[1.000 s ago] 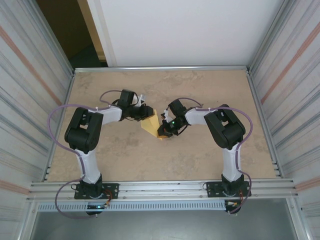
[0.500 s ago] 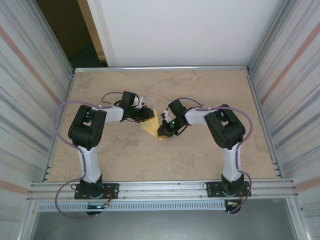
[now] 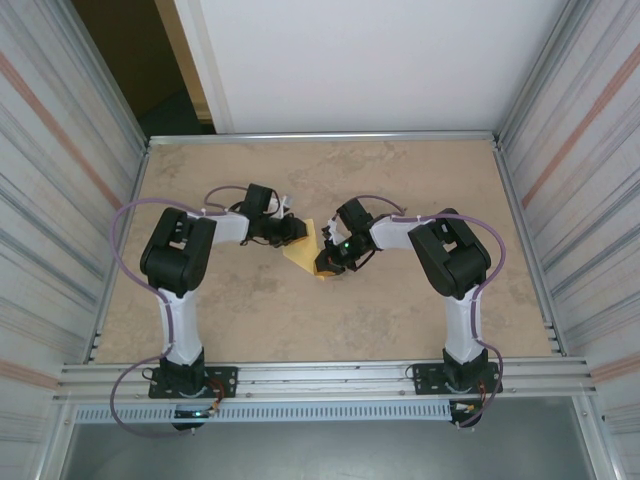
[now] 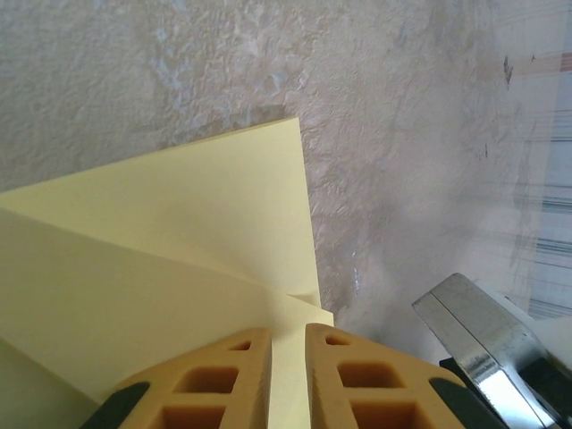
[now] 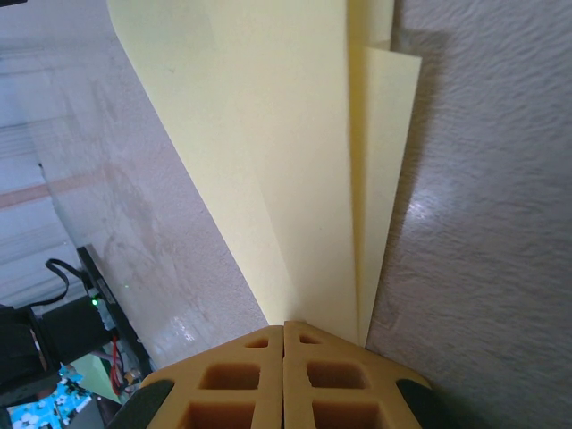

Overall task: Fold a paper plane with a square sheet of paper (pick it up from the middle)
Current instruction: Fourth fold the wing at the center of the table.

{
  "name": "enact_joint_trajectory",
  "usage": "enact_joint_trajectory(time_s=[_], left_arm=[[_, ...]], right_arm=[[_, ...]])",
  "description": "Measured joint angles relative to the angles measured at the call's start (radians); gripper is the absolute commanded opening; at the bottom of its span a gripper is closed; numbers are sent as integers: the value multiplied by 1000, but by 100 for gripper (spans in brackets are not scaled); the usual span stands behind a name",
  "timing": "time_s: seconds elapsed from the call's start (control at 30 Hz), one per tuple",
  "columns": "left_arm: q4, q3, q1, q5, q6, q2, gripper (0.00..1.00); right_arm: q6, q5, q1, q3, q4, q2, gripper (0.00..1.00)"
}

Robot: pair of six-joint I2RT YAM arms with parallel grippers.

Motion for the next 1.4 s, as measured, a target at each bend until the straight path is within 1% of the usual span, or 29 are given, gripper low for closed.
enact_joint_trajectory(time_s=[0.23, 0.4, 0.5, 0.6, 0.8, 0.97, 1.17, 1.4], left_arm=[[-18, 17, 0, -2, 6, 10, 18], [-34, 25, 0, -8, 11, 13, 18], [-35, 25, 0, -8, 11, 13, 18], [-35, 25, 0, -11, 10, 13, 18], [-35, 25, -1, -12, 10, 13, 18], [-35, 25, -2, -13, 6, 13, 18], [-35, 26, -2, -14, -2, 13, 18], [-39, 28, -2, -15, -5, 13, 18]], right_arm=[[0, 0, 0, 0, 0, 0, 8], [3, 2, 0, -1, 3, -8, 12], [9, 8, 0, -1, 2, -21, 13], [29, 21, 0, 15, 9, -34, 12], [40, 70, 11, 125, 2, -28, 7], [54, 124, 16, 177, -21, 0, 6], [54, 154, 16, 189, -64, 45, 6], [53, 169, 19, 188, -94, 60, 5]])
